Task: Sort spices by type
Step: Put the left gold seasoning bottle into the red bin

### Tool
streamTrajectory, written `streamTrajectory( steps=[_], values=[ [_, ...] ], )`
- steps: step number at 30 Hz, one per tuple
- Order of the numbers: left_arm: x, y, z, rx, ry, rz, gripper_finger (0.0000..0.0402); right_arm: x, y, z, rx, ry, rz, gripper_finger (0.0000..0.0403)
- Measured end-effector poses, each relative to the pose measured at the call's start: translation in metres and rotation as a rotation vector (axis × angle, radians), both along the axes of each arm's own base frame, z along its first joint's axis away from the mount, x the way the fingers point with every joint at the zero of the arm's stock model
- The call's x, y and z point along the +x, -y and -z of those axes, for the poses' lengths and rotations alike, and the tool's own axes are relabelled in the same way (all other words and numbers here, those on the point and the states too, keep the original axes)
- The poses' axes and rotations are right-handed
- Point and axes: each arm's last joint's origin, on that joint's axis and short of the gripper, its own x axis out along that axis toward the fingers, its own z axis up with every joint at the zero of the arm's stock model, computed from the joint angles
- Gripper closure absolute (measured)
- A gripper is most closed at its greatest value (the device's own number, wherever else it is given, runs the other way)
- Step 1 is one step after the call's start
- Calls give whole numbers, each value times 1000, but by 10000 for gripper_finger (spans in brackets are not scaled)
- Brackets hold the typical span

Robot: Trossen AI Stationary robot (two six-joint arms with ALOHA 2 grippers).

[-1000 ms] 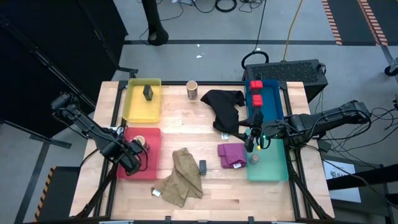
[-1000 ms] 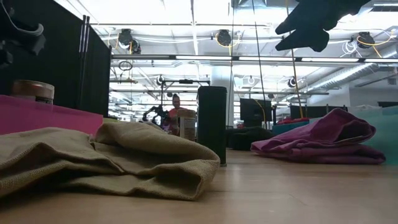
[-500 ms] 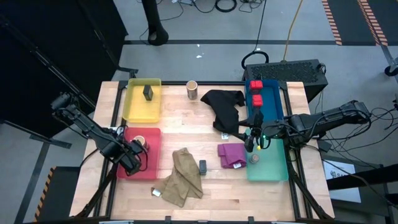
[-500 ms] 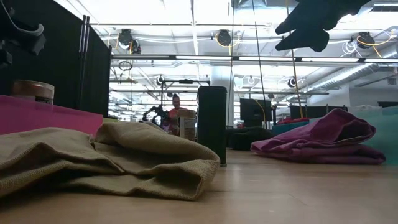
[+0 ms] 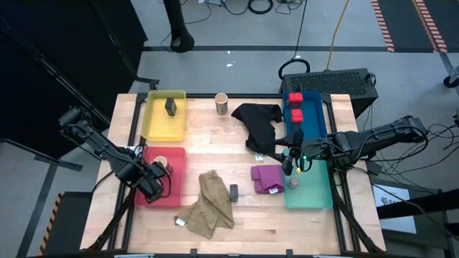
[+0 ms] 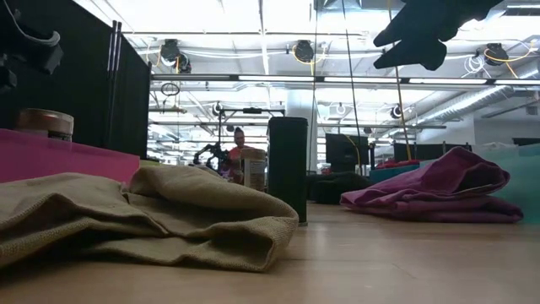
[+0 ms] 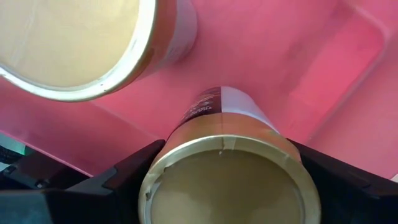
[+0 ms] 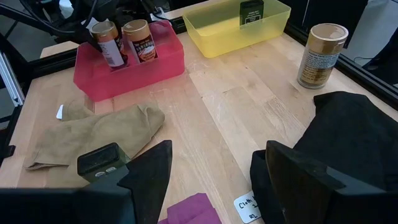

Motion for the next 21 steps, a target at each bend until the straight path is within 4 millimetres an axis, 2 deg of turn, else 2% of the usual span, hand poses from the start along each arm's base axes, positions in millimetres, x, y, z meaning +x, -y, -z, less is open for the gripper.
streamTrajectory(
  steps=[4,11,15,21],
  values=[
    [0,0,0,0,0,-3,89,0,0,0,3,1,1,161],
    [0,0,0,3,-3,-17,42,0,0,0,3,0,1,161],
    [-1,0,-1,-6,-24,5,31,0,0,0,3,0,1,161],
    [-3,1,-18,-49,-96,-2,31,0,0,0,3,0,2,161]
  ],
)
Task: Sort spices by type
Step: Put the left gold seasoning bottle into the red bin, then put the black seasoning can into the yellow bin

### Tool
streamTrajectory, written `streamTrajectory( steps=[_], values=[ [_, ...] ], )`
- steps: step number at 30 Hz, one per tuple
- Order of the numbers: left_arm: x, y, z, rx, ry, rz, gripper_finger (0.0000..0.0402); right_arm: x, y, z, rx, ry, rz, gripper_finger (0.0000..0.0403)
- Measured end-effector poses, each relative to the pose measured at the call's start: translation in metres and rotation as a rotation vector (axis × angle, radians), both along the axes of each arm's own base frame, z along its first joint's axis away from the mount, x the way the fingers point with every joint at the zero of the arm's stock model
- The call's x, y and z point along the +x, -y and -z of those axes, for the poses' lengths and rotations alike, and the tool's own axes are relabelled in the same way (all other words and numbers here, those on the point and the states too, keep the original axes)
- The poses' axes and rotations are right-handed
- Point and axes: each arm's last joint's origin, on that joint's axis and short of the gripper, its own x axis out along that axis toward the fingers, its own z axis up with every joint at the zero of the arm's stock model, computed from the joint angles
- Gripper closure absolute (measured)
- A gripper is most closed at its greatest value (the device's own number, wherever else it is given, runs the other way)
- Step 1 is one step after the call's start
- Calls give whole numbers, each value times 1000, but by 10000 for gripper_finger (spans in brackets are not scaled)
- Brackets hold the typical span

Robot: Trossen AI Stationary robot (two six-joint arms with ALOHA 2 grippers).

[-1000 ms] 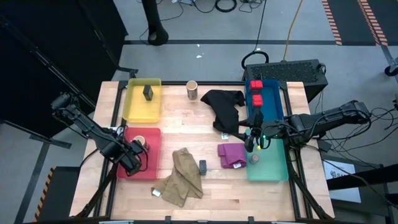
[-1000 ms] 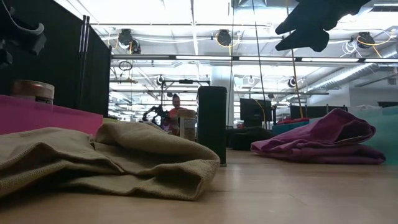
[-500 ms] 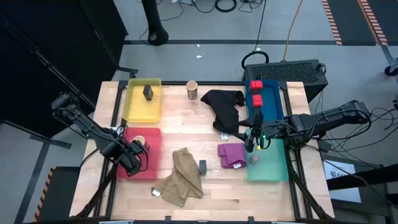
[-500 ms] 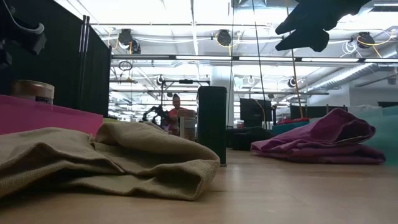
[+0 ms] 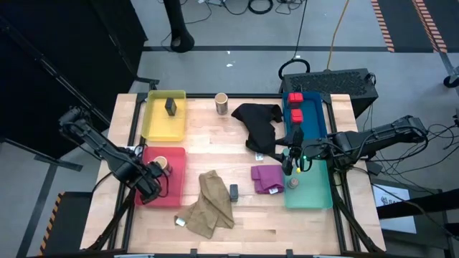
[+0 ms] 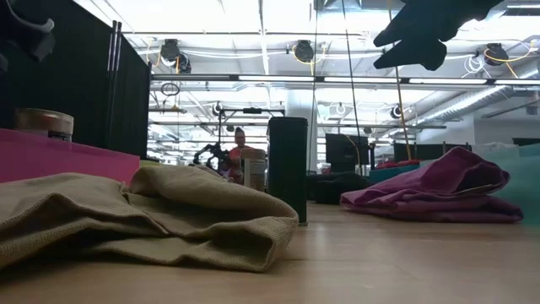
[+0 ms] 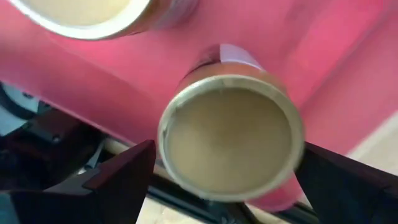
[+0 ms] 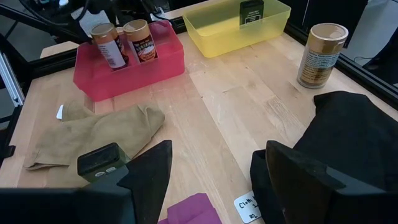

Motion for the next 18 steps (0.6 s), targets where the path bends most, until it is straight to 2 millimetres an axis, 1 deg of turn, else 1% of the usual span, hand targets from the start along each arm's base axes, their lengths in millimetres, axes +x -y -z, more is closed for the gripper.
streamTrajectory(
  steps=[4,9,14,18],
  values=[
    [0,0,-14,0,-3,8,30,0,0,0,0,0,0,161],
    [6,4,-33,-25,62,9,30,0,0,0,0,0,0,161],
    [16,8,-62,-35,239,62,30,0,0,0,-1,3,3,161],
    [31,15,-87,-16,502,170,30,1,0,-2,2,20,4,161]
  ],
)
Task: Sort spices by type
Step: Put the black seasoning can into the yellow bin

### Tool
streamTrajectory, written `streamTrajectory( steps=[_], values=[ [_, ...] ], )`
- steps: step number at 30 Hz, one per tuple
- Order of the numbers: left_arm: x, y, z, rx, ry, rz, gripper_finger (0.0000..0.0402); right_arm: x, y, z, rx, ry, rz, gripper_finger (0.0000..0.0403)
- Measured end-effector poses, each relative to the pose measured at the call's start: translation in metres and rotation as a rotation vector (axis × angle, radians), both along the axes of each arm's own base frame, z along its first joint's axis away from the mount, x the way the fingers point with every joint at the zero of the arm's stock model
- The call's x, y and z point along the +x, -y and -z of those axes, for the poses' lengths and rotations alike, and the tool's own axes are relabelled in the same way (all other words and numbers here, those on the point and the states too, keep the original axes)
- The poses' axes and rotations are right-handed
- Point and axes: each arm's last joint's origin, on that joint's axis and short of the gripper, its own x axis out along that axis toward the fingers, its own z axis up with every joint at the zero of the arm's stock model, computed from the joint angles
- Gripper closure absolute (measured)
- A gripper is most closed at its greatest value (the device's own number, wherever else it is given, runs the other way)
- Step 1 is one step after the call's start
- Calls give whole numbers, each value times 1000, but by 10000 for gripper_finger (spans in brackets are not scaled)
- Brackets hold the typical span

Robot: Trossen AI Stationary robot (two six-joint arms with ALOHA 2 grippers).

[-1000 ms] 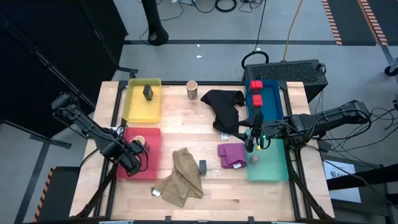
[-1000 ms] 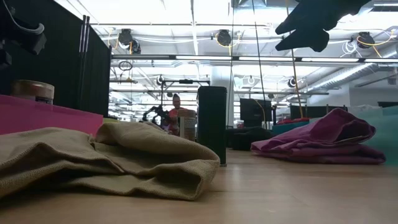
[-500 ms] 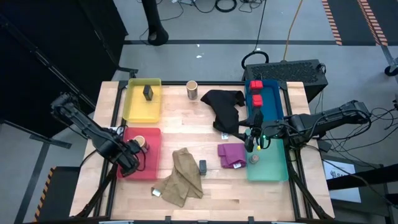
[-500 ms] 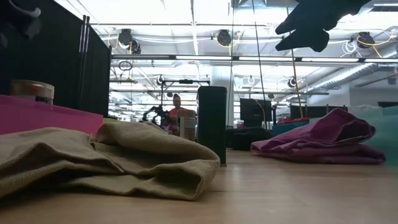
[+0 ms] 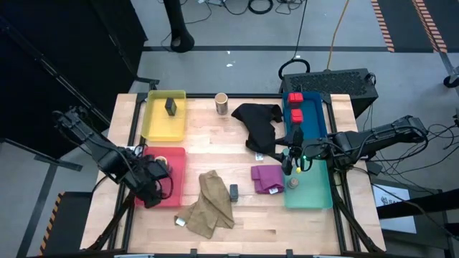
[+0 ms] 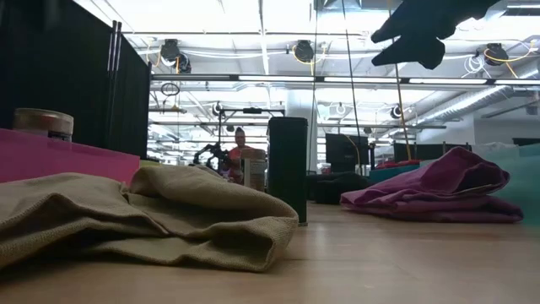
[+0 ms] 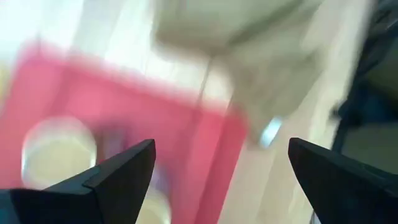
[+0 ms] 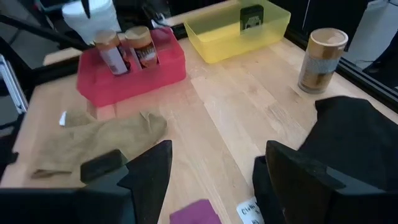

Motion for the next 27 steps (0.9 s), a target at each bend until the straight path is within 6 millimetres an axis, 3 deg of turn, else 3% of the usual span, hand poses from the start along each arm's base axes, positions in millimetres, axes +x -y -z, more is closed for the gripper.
streamTrajectory(
  steps=[6,10,19,23,27],
  values=[
    [27,10,-22,163,432,79,30,3,-1,-6,15,74,0,161],
    [41,17,-22,358,549,127,30,5,-2,-8,10,99,-10,161],
    [71,21,3,686,480,149,31,21,-13,-13,18,121,-52,161],
    [80,15,10,727,439,152,32,35,-23,-24,14,109,-72,161],
    [90,10,16,714,411,144,32,50,-34,-22,-13,-34,-102,161]
  ],
)
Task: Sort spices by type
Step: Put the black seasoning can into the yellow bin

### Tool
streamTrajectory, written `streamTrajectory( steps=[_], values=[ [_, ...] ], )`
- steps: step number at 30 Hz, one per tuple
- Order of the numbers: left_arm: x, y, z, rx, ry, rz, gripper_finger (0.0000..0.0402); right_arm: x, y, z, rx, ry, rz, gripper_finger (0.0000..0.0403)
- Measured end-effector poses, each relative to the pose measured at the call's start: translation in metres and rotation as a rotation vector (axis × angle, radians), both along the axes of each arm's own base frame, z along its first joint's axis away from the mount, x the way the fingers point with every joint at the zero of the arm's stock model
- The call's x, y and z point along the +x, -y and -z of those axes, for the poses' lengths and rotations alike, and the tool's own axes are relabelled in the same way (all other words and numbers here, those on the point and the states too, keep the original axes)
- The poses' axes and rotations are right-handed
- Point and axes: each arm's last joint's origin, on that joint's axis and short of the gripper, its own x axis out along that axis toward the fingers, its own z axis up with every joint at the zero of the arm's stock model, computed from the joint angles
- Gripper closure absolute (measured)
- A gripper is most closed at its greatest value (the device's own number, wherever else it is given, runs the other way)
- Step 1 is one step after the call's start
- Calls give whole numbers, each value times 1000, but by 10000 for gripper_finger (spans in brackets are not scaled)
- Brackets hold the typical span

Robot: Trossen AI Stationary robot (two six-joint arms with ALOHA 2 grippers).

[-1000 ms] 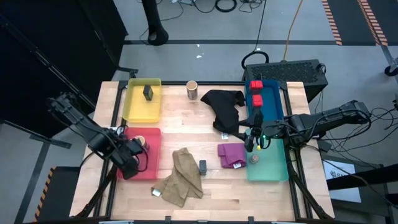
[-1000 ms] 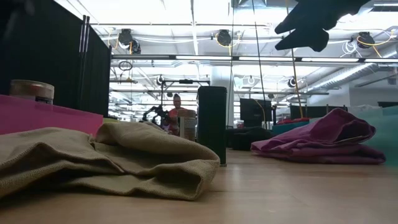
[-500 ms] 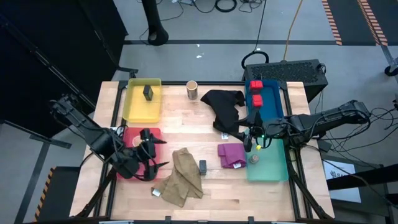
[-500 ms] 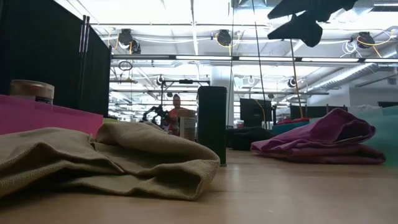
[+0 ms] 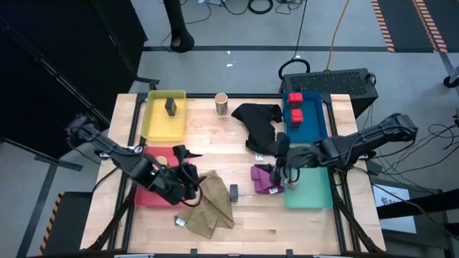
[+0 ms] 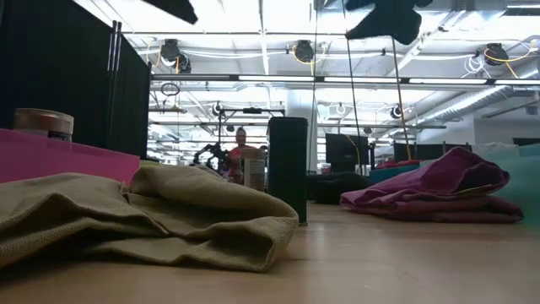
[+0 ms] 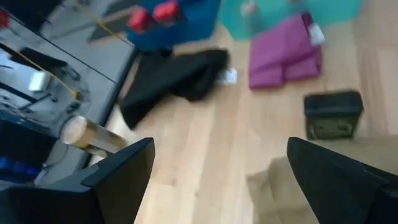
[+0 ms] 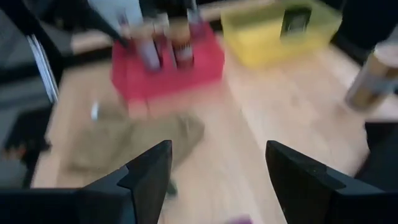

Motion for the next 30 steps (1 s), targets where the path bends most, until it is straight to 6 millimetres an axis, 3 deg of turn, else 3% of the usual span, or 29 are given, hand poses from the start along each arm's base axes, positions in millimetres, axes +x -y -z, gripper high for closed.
streamTrajectory(
  steps=[8,17,22,30],
  values=[
    [34,6,22,-111,-3,45,32,7,-16,2,68,-266,31,161],
    [72,29,49,-138,34,247,32,-15,-35,12,163,-472,11,161],
    [91,27,59,-231,104,240,32,-23,-45,14,177,-504,12,161],
    [102,22,80,-260,75,175,32,-29,-56,14,126,-478,-3,161]
  ],
)
